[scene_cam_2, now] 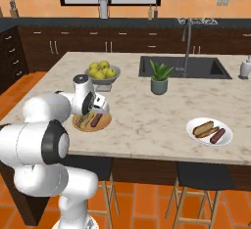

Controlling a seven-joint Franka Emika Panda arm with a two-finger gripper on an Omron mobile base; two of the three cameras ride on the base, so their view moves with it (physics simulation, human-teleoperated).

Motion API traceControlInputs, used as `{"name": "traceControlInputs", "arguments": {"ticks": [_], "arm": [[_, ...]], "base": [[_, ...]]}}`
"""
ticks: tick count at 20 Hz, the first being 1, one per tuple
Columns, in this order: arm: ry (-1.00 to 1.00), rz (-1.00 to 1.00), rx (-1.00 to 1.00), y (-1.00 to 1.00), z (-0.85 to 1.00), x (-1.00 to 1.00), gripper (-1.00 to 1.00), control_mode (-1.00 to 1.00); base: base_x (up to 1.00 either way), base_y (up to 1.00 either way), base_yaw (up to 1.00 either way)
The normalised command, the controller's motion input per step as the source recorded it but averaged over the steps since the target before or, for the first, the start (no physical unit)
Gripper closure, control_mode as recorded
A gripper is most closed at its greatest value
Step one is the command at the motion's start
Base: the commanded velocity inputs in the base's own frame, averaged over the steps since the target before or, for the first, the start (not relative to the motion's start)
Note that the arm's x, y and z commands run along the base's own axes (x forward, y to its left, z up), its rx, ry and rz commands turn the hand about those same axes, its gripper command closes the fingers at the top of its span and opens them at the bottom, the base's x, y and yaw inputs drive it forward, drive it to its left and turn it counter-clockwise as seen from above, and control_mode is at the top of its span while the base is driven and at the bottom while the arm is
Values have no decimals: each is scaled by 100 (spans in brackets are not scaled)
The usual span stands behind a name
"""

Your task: Place one bun and one sausage from the bowl on each plate.

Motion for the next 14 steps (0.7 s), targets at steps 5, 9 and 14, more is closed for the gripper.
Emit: {"name": "traceControlInputs", "arguments": {"ticks": [5,9,14], "arm": [[-2,-3,2,-74,95,-100,-100,-100],[0,-10,0,-91,66,-100,-100,-100],[0,-15,0,-100,19,-100,-100,-100]], "base": [[0,0,0],[0,0,0],[0,0,0]]}}
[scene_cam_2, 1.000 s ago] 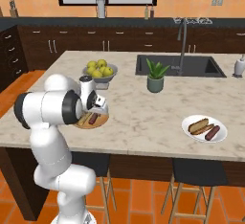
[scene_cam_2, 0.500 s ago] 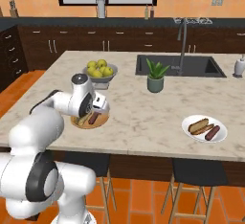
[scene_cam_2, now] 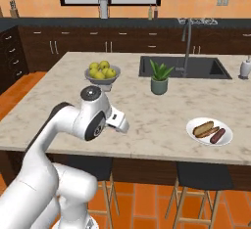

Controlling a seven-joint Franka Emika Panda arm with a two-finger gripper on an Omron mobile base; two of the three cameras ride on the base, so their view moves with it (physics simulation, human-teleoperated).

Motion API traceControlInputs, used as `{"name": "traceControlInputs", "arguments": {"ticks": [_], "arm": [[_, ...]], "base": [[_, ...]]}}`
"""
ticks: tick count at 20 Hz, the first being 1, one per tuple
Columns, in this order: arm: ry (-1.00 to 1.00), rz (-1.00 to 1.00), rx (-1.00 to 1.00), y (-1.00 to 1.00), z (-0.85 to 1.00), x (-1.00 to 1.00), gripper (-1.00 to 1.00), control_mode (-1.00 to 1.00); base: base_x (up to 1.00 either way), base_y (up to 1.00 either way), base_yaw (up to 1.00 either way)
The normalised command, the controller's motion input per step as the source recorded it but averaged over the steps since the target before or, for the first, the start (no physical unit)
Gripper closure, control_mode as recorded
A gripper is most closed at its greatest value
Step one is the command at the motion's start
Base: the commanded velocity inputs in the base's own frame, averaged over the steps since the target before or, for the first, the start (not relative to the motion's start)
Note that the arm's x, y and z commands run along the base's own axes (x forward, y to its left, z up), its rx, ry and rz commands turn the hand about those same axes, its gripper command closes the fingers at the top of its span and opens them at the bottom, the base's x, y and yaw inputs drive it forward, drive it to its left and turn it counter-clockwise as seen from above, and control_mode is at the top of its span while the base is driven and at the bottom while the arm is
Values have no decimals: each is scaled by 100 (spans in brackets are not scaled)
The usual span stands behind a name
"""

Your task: Place one bun and one sausage from the bowl on each plate.

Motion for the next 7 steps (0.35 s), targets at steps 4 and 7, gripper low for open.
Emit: {"name": "traceControlInputs", "arguments": {"ticks": [4,7], "arm": [[0,-21,0,-100,2,-99,-100,-100],[0,-26,0,-100,0,-93,-100,-100]], "base": [[0,0,0],[0,0,0]]}}
